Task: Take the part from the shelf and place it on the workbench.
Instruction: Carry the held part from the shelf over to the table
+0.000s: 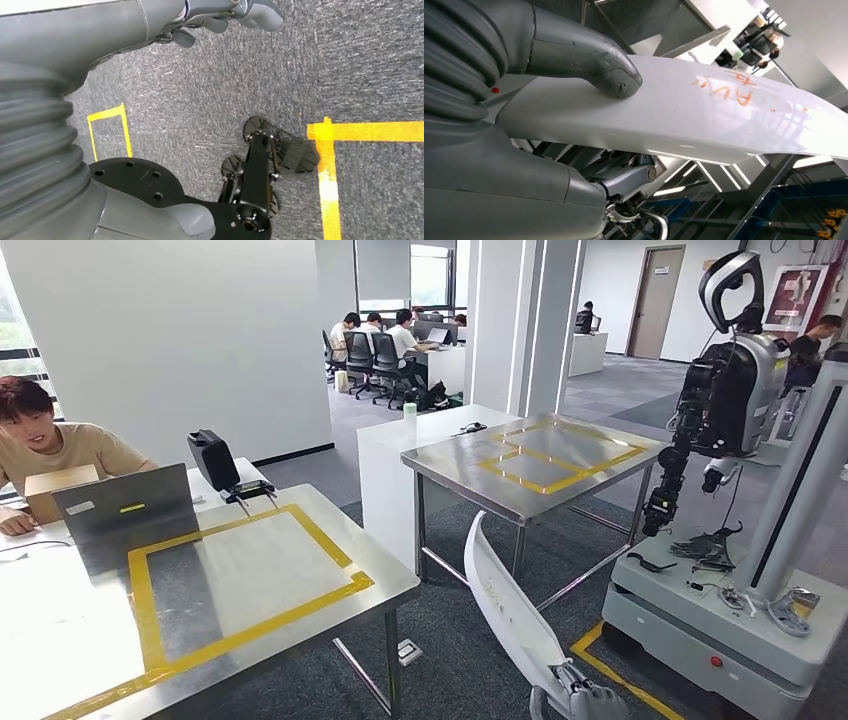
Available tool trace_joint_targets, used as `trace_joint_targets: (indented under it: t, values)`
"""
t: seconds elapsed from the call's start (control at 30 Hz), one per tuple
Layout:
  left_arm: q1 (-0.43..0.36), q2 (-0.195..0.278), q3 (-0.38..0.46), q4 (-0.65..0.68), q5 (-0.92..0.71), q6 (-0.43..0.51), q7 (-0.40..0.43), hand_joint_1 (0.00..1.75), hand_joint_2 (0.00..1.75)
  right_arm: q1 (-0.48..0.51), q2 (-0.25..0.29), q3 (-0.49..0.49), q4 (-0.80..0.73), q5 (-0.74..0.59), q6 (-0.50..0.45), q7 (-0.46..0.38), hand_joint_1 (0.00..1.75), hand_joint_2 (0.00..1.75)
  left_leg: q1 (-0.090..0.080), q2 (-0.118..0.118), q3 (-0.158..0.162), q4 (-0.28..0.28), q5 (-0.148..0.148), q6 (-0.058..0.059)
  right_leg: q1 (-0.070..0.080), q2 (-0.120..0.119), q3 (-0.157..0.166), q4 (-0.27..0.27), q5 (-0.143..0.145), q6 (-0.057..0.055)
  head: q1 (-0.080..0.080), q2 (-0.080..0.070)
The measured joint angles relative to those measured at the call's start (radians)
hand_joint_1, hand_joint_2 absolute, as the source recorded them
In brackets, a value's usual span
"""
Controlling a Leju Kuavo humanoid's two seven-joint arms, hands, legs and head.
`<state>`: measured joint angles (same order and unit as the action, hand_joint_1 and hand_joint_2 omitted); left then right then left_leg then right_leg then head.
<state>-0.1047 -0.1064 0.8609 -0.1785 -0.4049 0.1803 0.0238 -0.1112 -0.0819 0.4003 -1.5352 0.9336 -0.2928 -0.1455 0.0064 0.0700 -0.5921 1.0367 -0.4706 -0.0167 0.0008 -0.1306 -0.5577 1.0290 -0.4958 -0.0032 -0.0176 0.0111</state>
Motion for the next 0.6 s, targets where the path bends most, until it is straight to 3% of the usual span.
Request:
trace_joint_targets:
  t: [0.03,0.07,0.1,0.17,0.2,0.23,0.27,0.3,0.33,0.4,0.47,0.53,0.57,0.6]
  values:
    - [0.000,0.000,-0.002,0.000,0.000,-0.001,-0.001,0.00,1.75,-0.004,0.000,0.002,0.000,0.001,0.002,-0.001,1.75,1.75,0.000,-0.013,-0.001,-0.001,0.003,0.007,0.000,-0.009,0.001,-0.001,0.000,0.005,0.000,0.000]
    - [0.000,-0.001,-0.003,0.000,0.000,-0.001,-0.002,0.00,1.75,-0.010,0.001,0.005,0.000,0.001,0.005,-0.001,1.75,1.75,0.002,-0.025,-0.002,-0.004,0.006,0.013,-0.003,0.000,0.002,0.003,-0.006,0.011,0.000,0.000]
    - [0.000,-0.001,-0.004,0.000,0.000,-0.002,-0.002,0.00,1.75,-0.015,0.001,0.007,0.000,0.002,0.008,0.000,1.75,1.75,0.005,-0.037,-0.003,-0.007,0.010,0.019,-0.006,0.023,-0.003,0.021,-0.021,0.017,0.000,0.000]
    - [-0.001,-0.002,-0.007,0.000,0.001,-0.001,-0.002,0.00,1.75,-0.024,0.001,0.010,0.001,0.004,0.016,0.001,1.75,1.75,0.010,-0.060,-0.004,-0.010,0.018,0.030,-0.012,0.090,-0.042,0.117,-0.079,0.027,0.001,0.000]
    - [-0.002,-0.002,-0.008,0.000,0.002,0.000,0.000,0.00,1.75,-0.026,0.001,0.011,0.002,0.005,0.018,0.002,1.75,1.75,0.010,-0.073,-0.007,-0.010,0.020,0.032,-0.013,0.111,-0.074,0.186,-0.112,0.030,0.001,0.000]
    - [-0.001,-0.002,-0.008,0.000,0.003,0.003,0.004,0.00,1.75,-0.027,0.000,0.012,0.004,0.006,0.020,0.003,1.75,1.75,0.010,-0.088,-0.009,-0.009,0.022,0.033,-0.014,0.120,-0.104,0.246,-0.133,0.031,0.002,0.000]
    - [0.000,-0.002,-0.008,0.000,0.004,0.007,0.008,0.00,1.75,-0.028,0.000,0.013,0.005,0.008,0.021,0.004,1.75,1.75,0.010,-0.104,-0.011,-0.008,0.023,0.032,-0.014,0.123,-0.121,0.279,-0.136,0.031,0.002,0.000]
    - [0.003,-0.002,-0.008,0.000,0.005,0.011,0.012,0.00,1.75,-0.030,0.000,0.014,0.007,0.009,0.021,0.004,1.75,1.75,0.010,-0.120,-0.013,-0.007,0.025,0.030,-0.015,0.125,-0.120,0.272,-0.119,0.030,0.002,0.000]
    - [0.006,-0.002,-0.008,0.000,0.006,0.014,0.016,0.00,1.75,-0.034,0.000,0.015,0.008,0.010,0.021,0.004,1.75,1.75,0.011,-0.136,-0.013,-0.005,0.026,0.028,-0.017,0.130,-0.099,0.226,-0.085,0.029,0.002,0.000]
    - [0.008,-0.002,-0.008,0.001,0.007,0.017,0.020,0.00,1.75,-0.046,0.000,0.017,0.008,0.015,0.021,0.002,1.75,1.75,0.011,-0.164,-0.015,-0.003,0.029,0.021,-0.021,0.168,-0.035,0.085,-0.020,0.024,0.002,0.000]
    - [0.009,-0.002,-0.008,0.001,0.008,0.018,0.021,0.00,1.75,-0.055,0.000,0.019,0.008,0.018,0.021,0.002,1.75,1.75,0.012,-0.188,-0.022,-0.003,0.034,0.007,-0.021,0.198,-0.004,0.008,0.000,0.021,0.001,0.000]
    - [0.013,-0.001,-0.008,0.001,0.007,0.019,0.021,0.00,1.75,-0.062,0.000,0.020,0.007,0.025,0.021,0.001,1.75,1.75,0.014,-0.210,-0.031,-0.010,0.043,-0.010,-0.018,0.187,-0.004,0.001,0.002,0.012,0.001,0.000]
    - [0.016,-0.001,-0.008,0.001,0.006,0.020,0.021,0.00,1.75,-0.069,0.001,0.021,0.006,0.032,0.020,0.001,1.75,1.75,0.015,-0.209,-0.035,-0.010,0.044,-0.017,-0.019,0.175,-0.004,-0.002,0.006,0.004,0.001,0.000]
    - [0.018,0.000,-0.008,0.001,0.003,0.021,0.021,0.00,1.75,-0.077,0.003,0.021,0.003,0.041,0.020,0.002,1.75,1.75,0.013,-0.191,-0.043,0.000,0.036,-0.021,-0.020,0.163,-0.004,-0.006,0.010,-0.005,0.001,0.000]
